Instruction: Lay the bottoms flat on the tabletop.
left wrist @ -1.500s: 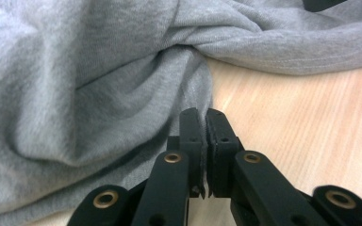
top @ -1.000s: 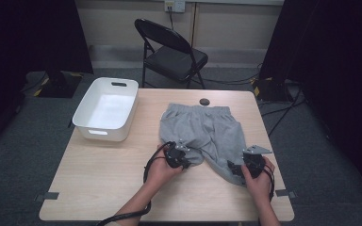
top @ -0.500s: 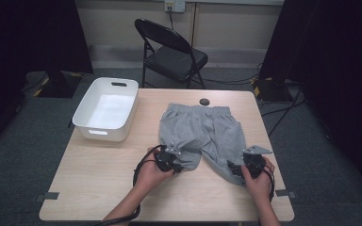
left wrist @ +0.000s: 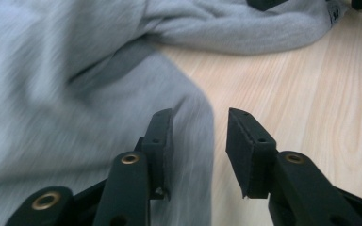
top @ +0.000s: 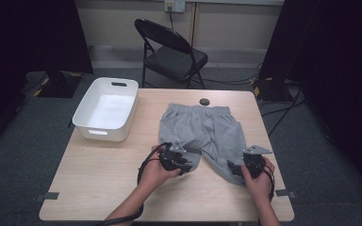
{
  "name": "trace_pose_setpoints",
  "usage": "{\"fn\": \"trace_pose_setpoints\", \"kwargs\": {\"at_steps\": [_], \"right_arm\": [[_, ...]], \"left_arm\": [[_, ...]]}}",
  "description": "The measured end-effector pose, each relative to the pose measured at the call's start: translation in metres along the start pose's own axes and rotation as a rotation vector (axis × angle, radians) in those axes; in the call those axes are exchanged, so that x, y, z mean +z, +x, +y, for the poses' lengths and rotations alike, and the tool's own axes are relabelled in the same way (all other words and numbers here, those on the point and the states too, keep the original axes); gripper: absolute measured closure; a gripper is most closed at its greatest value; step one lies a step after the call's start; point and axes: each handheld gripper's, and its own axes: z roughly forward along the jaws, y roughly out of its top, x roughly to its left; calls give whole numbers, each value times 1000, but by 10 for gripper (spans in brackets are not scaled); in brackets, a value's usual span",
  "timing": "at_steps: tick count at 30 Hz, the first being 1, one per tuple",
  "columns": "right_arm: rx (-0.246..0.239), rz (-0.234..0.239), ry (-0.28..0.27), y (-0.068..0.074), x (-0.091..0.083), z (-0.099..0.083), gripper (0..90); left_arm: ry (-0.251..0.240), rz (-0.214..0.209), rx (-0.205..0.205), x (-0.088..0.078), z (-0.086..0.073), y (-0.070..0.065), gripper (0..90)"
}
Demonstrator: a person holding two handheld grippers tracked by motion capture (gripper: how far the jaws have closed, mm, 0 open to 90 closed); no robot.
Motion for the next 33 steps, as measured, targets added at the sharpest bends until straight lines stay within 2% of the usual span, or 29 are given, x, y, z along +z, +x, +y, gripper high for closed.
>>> {"fn": "trace_pose_setpoints", "kwargs": {"at_steps": [1, 2, 4, 5, 6, 7, 8, 9, 10, 11, 12, 13, 14, 17, 18, 20, 26, 27, 31, 33], "right_arm": [[0, 0, 0, 0, 0, 0, 197], [0, 0, 0, 0, 0, 0, 197], [0, 0, 0, 0, 0, 0, 197], [-1, -1, 0, 0, 0, 0, 197], [0, 0, 0, 0, 0, 0, 197], [0, 0, 0, 0, 0, 0, 197], [0, 0, 0, 0, 0, 0, 197], [0, 0, 0, 0, 0, 0, 197], [0, 0, 0, 0, 0, 0, 197], [0, 0, 0, 0, 0, 0, 197], [0, 1, 0, 0, 0, 0, 197], [0, 1, 0, 0, 0, 0, 197], [0, 0, 0, 0, 0, 0, 197], [-1, 0, 0, 0, 0, 0, 197], [-1, 0, 0, 0, 0, 0, 197], [-1, 0, 0, 0, 0, 0, 197], [0, 0, 0, 0, 0, 0, 197], [0, 0, 0, 0, 0, 0, 197], [0, 0, 0, 0, 0, 0, 197], [0, 0, 0, 0, 0, 0, 197]], "left_arm": [[-14, -4, 19, 10, 5, -2, 546], [-14, -4, 19, 10, 5, -2, 535], [-14, 23, 45, 20, 9, -3, 489], [-19, 33, 51, 24, 10, -3, 503], [-2, 34, 44, 31, 11, -3, 497], [-2, 34, 44, 31, 11, -3, 498], [21, 47, 61, 34, 10, -3, 513], [20, 57, 75, 36, 9, -3, 513], [16, 64, 61, 36, 9, -3, 558], [16, 68, 63, 35, 9, -2, 558], [21, 78, 85, 35, 8, -1, 596], [24, 77, 80, 33, 8, -1, 637], [26, 79, 75, 32, 7, 0, 721], [20, 83, 68, 30, 5, 1, 763], [23, 86, 61, 30, 5, 1, 801], [25, 85, 51, 30, 5, 1, 822], [50, 59, -35, 24, 5, 5, 845], [50, 59, -35, 24, 5, 5, 846], [57, 30, -81, 14, -3, 9, 848], [61, 25, -80, 11, -5, 10, 849]]}}
